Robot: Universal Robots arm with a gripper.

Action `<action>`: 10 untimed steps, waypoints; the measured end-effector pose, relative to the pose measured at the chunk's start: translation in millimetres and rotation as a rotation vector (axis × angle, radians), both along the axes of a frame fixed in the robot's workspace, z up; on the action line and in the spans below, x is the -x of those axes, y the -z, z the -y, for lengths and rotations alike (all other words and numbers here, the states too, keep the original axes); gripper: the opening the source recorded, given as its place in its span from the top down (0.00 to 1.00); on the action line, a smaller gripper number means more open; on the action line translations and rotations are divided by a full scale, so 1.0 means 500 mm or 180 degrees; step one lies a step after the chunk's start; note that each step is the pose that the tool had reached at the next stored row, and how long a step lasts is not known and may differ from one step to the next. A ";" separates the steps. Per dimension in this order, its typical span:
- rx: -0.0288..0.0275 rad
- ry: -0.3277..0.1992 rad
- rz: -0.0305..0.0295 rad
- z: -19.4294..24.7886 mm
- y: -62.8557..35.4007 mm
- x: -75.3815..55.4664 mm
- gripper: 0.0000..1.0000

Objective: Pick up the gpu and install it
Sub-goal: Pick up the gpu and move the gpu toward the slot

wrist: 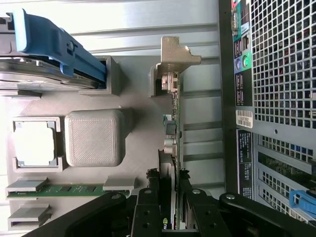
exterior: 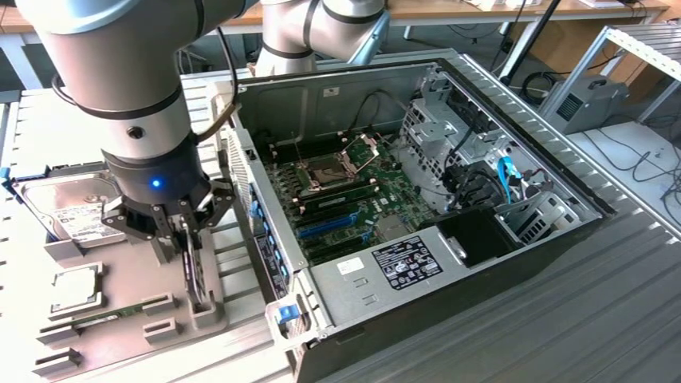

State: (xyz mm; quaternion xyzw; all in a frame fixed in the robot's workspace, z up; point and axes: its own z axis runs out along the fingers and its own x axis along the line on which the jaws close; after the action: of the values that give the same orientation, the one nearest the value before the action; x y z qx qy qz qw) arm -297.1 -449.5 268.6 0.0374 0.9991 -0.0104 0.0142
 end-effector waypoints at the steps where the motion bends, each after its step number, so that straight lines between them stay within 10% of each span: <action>1: 0.0000 0.0000 0.0000 0.0000 -0.001 0.000 0.74; 10: 0.0000 0.0000 0.0000 0.0000 -0.011 0.000 0.74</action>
State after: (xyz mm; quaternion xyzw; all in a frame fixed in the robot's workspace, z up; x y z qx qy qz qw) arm -297.1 -449.6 274.0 0.0374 0.9991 -0.0104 0.0142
